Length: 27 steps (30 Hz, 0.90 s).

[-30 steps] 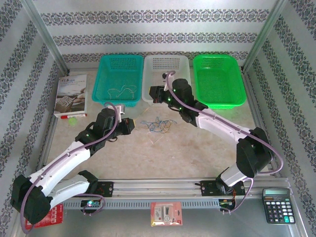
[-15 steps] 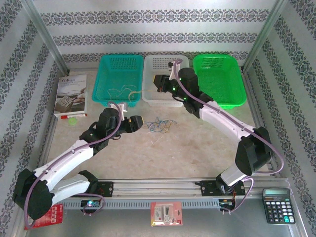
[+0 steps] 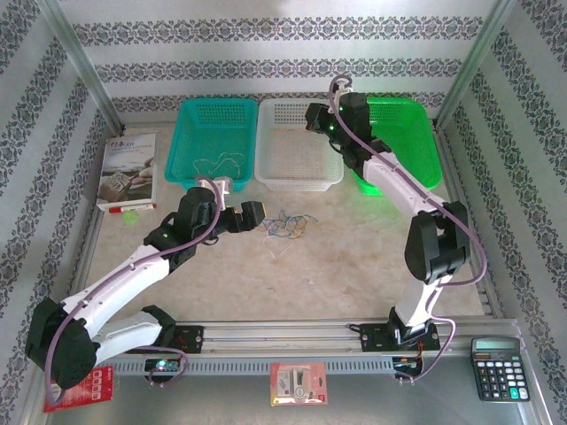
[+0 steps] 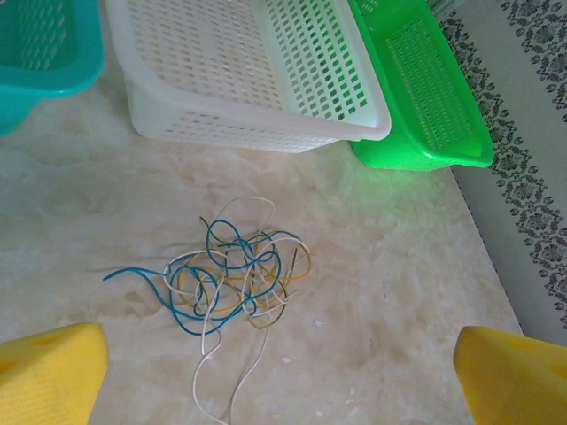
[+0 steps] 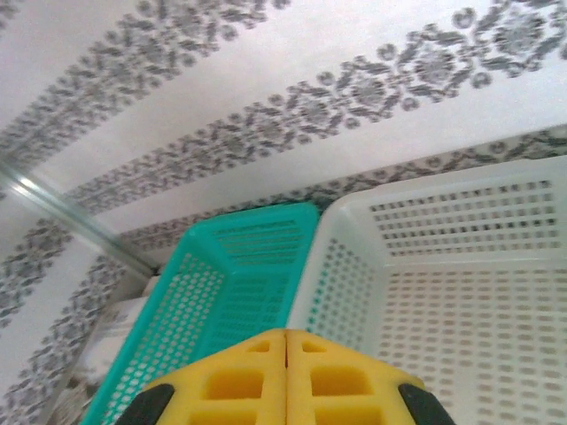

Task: Untangle the cables

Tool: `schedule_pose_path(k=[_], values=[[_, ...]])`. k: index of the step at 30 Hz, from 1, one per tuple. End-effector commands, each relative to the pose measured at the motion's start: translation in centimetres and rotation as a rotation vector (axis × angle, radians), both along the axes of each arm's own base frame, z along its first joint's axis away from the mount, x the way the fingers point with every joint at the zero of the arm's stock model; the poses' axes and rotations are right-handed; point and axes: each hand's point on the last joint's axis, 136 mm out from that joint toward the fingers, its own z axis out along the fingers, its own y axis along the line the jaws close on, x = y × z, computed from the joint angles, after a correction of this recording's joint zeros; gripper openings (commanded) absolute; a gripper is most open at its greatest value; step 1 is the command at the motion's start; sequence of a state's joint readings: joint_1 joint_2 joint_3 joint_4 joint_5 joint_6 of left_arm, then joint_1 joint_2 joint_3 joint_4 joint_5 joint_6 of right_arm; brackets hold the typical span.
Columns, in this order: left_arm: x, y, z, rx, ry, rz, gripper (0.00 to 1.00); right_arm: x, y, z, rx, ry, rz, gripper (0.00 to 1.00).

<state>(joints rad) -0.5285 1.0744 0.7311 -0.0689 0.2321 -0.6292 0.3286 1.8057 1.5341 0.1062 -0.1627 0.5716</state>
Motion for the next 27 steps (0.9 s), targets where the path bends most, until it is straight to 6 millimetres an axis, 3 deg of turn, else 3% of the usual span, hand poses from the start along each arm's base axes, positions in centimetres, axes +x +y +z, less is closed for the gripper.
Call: schedule_pose_path(k=[1, 6, 10, 12, 14, 19, 24, 27], values=[[0.0, -0.1, 0.8, 0.035, -0.021, -0.019, 1.00, 1.7, -1.0, -2.2, -0.058, 0.043, -0.045, 0.00], [0.2, 0.0, 0.7, 0.050, -0.014, -0.010, 1.00, 2.5, -1.0, -7.0, -0.128, 0.148, -0.026, 0.00], [0.3, 0.1, 0.8, 0.063, -0.008, -0.004, 1.00, 2.0, -0.7, -8.6, -0.142, 0.191, 0.004, 0.40], [0.3, 0.3, 0.9, 0.068, -0.005, 0.005, 1.00, 1.6, -0.4, -8.1, -0.139, 0.195, 0.024, 0.53], [0.3, 0.4, 1.2, 0.076, -0.006, 0.010, 1.00, 1.1, -0.2, -7.0, -0.135, 0.182, 0.042, 0.59], [0.7, 0.9, 1.8, 0.108, -0.018, 0.025, 1.00, -1.4, 0.0, -2.6, -0.091, 0.127, 0.069, 0.60], [1.0, 0.7, 0.8, 0.116, 0.007, 0.029, 1.00, -6.4, 1.4, -0.4, -0.078, 0.090, 0.130, 0.60], [1.0, 0.8, -0.7, 0.118, 0.035, 0.036, 1.00, -10.0, 2.3, -1.0, -0.076, 0.085, 0.167, 0.60]])
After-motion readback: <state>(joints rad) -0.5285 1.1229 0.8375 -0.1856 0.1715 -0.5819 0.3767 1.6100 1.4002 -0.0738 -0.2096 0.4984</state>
